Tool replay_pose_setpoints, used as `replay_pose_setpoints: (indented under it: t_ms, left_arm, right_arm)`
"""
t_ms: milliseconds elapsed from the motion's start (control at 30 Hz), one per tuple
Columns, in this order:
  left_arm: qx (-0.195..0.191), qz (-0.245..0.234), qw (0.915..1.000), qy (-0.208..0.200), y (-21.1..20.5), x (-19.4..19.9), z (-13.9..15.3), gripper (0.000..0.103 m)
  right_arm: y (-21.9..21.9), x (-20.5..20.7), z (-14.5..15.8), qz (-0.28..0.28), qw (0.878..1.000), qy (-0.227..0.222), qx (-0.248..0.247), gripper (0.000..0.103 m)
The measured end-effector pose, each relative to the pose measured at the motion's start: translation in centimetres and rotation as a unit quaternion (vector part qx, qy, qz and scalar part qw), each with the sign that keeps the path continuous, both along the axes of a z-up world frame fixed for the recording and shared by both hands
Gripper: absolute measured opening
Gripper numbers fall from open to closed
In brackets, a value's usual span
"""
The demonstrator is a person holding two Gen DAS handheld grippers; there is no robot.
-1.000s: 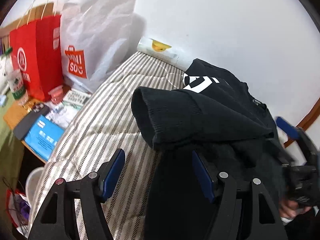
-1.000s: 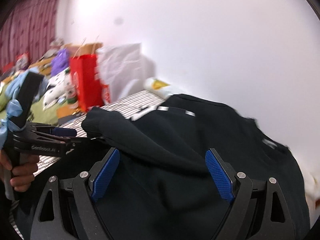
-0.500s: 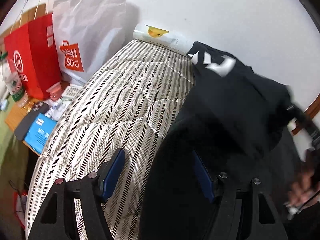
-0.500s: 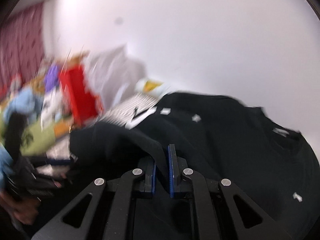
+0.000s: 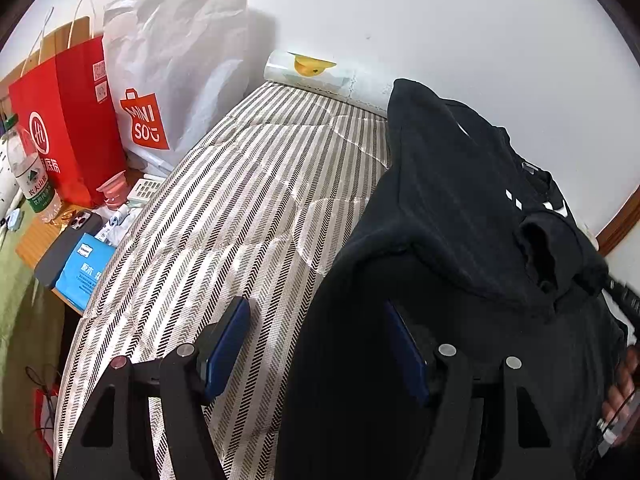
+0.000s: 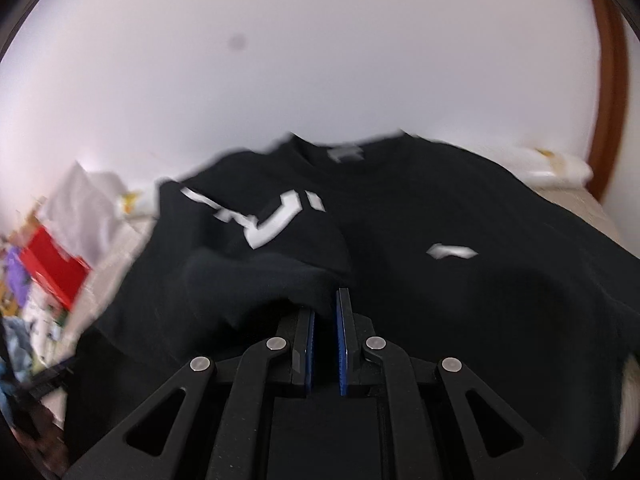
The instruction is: Fold small clothes
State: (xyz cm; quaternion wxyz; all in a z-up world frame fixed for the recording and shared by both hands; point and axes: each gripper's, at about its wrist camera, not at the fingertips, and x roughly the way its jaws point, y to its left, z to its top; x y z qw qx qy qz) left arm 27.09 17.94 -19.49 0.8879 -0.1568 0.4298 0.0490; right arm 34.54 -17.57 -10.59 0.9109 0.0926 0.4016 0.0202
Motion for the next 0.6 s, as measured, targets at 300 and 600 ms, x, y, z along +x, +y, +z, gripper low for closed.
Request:
replay_pose_setpoints:
  t_ms: [300, 600]
  left_arm:
    - [0.009, -0.003, 1.0, 0.002, -0.3, 0.0, 0.0, 0.069]
    - [0.018, -0.01, 0.9998, 0.001, -0.7, 0.1, -0.1, 0.074]
  right_arm:
    - [1.7, -2.9, 1.7, 0.065, 0.995, -0.04, -0.06, 0.065]
    - [10.3, 0.2, -0.1, 0.191, 0.974, -0.043, -0.117, 0.081]
